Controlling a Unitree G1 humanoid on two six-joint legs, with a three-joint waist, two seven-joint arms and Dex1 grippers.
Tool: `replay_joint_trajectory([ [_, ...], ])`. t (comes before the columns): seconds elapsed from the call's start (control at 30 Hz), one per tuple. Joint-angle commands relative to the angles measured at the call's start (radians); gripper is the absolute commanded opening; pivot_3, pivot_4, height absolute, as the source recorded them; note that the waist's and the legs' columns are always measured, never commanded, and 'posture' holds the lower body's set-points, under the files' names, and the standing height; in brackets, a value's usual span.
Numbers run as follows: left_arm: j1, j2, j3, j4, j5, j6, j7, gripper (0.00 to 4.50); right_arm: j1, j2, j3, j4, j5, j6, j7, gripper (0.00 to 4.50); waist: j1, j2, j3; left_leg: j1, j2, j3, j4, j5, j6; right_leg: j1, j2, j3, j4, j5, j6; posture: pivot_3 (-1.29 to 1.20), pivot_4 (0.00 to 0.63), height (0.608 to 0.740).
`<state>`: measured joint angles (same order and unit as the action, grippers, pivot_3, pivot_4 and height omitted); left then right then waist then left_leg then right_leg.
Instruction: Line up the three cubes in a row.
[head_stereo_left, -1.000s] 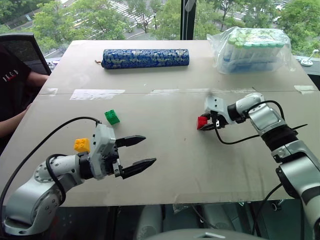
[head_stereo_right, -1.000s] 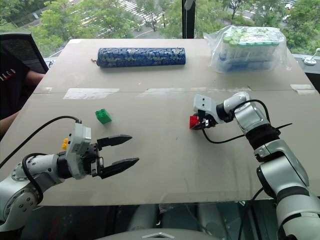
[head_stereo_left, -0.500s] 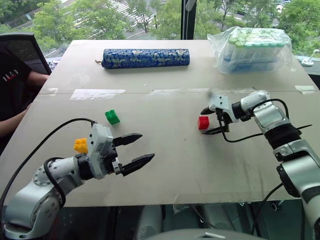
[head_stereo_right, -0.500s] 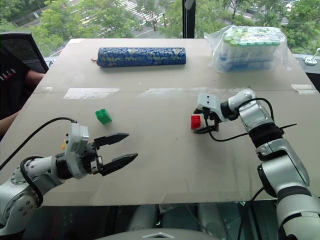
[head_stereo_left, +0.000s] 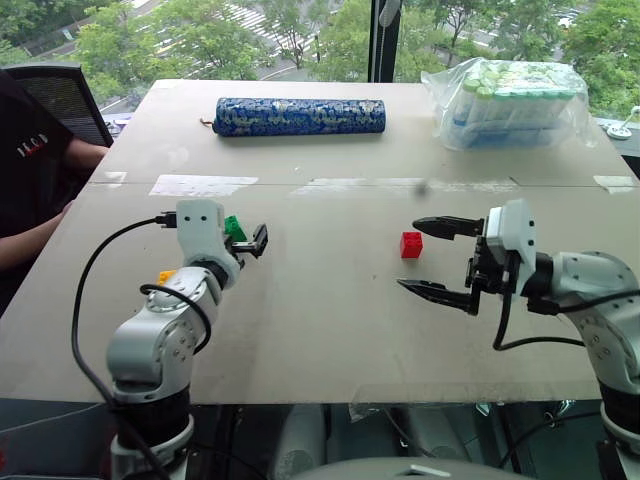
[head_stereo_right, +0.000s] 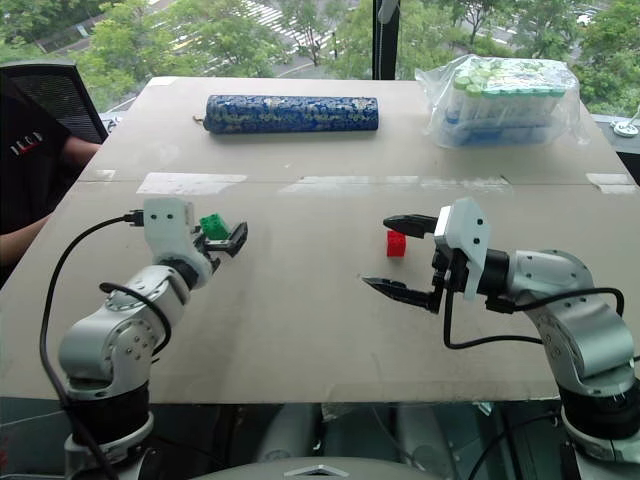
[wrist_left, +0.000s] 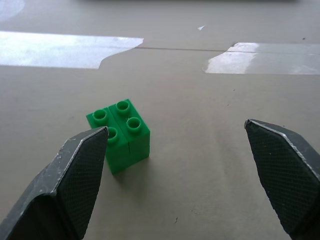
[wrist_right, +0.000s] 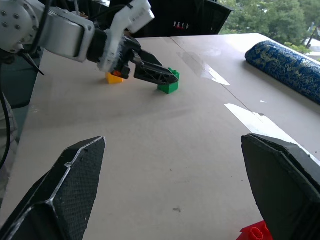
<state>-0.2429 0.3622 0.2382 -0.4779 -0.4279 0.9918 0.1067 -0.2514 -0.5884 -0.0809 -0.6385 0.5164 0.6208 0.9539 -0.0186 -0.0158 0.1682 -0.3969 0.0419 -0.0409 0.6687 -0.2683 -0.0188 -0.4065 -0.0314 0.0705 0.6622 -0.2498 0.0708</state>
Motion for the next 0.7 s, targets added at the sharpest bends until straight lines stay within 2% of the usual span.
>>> replay_joint_trajectory([
  [0.03,-0.053,-0.033,0.005,0.023,0.059,0.000,0.056,4.50,-0.001,-0.032,-0.036,-0.044,0.028,-0.009,-0.031,4.47,0.001,0.000,0.000,0.001,0.000,0.000,0.000,0.000,0.000,0.000,0.000,0.000,0.000,0.000,0.000,0.00,0.150,0.740],
  [0.27,-0.139,-0.078,-0.025,0.200,0.160,-0.085,0.069,4.50,0.007,-0.080,-0.044,-0.048,0.046,-0.023,-0.059,4.47,0.005,-0.001,0.000,0.000,0.000,0.000,0.000,0.000,0.000,0.001,0.000,0.000,-0.001,0.000,0.000,0.00,0.150,0.740],
  [0.37,-0.152,-0.092,-0.031,0.244,0.174,-0.118,0.050,3.67,0.008,-0.091,-0.052,-0.055,0.060,-0.033,-0.064,4.50,0.005,-0.001,0.000,0.000,0.000,0.000,0.000,0.000,0.000,0.001,0.000,0.000,-0.001,0.000,0.000,0.00,0.150,0.740],
  [0.43,-0.153,-0.093,-0.039,0.252,0.188,-0.129,0.040,2.58,0.011,-0.098,-0.055,-0.059,0.069,-0.039,-0.069,4.50,0.005,-0.001,0.000,0.000,0.000,0.000,0.000,0.000,0.000,0.001,0.000,0.000,-0.002,0.000,0.000,0.00,0.150,0.740],
  [0.53,-0.150,-0.088,-0.041,0.253,0.194,-0.139,0.016,1.28,0.016,-0.109,-0.059,-0.063,0.076,-0.042,-0.079,4.50,0.005,-0.001,0.000,0.000,0.000,0.000,0.000,0.000,0.000,0.001,0.000,0.000,-0.002,0.000,0.000,0.00,0.150,0.740],
  [0.63,-0.125,-0.053,-0.056,0.228,0.177,-0.156,-0.072,1.28,0.027,-0.117,-0.066,-0.077,0.086,-0.037,-0.098,4.50,0.005,-0.001,0.000,0.000,0.000,0.000,0.000,0.000,0.000,0.001,0.000,-0.001,-0.001,0.000,0.000,0.00,0.150,0.740],
  [0.7,-0.113,-0.025,-0.071,0.202,0.071,-0.167,-0.257,1.28,0.046,-0.125,-0.080,-0.092,0.091,-0.032,-0.114,4.50,0.004,-0.001,0.000,0.000,0.000,0.000,0.000,0.000,0.000,0.001,0.000,-0.001,-0.001,0.000,0.000,0.00,0.150,0.740],
])
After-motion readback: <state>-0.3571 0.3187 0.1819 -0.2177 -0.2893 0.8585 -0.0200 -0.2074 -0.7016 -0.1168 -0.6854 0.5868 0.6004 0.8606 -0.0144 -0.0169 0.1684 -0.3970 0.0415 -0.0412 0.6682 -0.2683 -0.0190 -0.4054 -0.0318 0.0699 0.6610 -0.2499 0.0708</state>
